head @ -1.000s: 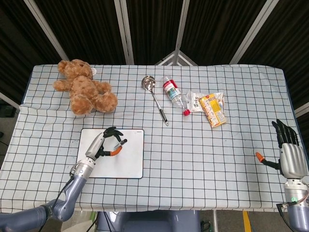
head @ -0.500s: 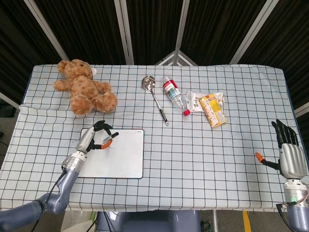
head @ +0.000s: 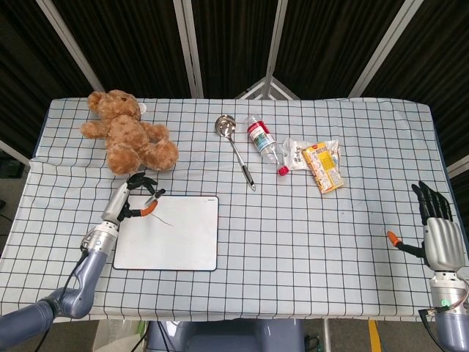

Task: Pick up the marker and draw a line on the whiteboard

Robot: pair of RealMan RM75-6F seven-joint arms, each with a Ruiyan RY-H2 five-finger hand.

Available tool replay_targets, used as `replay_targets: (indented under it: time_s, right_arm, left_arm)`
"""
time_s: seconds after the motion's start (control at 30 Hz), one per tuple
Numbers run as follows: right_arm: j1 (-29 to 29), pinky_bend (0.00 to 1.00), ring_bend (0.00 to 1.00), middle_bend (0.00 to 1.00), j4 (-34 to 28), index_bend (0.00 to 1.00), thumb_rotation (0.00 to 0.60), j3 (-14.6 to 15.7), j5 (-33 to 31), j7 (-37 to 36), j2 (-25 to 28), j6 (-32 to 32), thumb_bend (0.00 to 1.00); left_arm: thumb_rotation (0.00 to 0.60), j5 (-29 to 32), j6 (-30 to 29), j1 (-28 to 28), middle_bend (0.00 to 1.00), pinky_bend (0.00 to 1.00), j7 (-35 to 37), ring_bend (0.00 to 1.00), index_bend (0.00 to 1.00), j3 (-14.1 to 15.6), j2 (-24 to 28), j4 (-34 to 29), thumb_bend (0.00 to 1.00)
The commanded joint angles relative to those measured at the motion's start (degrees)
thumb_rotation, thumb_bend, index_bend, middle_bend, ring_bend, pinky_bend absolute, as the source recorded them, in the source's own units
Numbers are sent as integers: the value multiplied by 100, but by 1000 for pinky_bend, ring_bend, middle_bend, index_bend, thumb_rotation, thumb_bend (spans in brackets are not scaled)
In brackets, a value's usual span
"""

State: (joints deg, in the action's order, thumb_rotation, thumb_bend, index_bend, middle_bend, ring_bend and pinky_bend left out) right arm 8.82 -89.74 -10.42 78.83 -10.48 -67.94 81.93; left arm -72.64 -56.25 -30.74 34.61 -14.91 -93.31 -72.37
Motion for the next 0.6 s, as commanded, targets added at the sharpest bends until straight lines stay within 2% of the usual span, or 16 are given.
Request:
replay_targets:
  time_s: [0.03,0.6]
  right_arm:
    - [-2,0,0,0,0,0,600,-4,-12,-9,2,-4,210]
    - [3,0,0,0,6,0,600,-10,-9,-48,13,-12,209]
  left_arm:
    - [600,67,39,8,310,186,-44,102,753,6,47,-280,525]
    - [600,431,74,-3,310,186,-569,102,753,74,-323,-657,524]
